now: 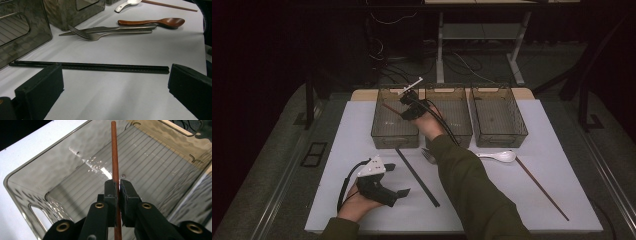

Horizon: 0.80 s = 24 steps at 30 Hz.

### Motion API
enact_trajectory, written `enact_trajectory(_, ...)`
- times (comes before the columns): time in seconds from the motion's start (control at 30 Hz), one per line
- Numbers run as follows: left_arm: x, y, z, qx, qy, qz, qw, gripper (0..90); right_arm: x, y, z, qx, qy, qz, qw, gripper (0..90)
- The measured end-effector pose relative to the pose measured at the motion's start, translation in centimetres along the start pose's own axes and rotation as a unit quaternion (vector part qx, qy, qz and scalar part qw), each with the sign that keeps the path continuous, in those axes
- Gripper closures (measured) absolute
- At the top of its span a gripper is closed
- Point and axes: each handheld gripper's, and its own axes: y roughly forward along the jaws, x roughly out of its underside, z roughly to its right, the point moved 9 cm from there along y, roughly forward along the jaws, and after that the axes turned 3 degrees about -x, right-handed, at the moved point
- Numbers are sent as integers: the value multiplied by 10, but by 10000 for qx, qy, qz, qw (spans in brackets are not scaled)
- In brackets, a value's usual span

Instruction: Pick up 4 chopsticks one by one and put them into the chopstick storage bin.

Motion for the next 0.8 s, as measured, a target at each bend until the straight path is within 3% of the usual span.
enact_trajectory(0.07, 0, 0, 0, 4, 5, -3, 10000, 0, -2, 1, -1, -7, 29, 56, 10000, 800)
enact_trajectory(0.1, 0, 0, 0, 7, 1, 6, 10000, 0, -4, 0, -1, -16, 53, 98, 9999, 726)
enact_trajectory(0.17, 0, 0, -1, 7, 21, 1, 10000, 0, -5, -2, -1, -48, 70, 113, 9999, 666)
enact_trajectory(0.47, 0, 0, 0, -4, 4, -24, 10000, 0, -8, -16, 3, -84, 42, 264, 9996, 490)
enact_trajectory(0.8, 0, 0, -1, -21, 21, -26, 10000, 0, -6, -35, 3, -266, -26, 487, 9985, 441)
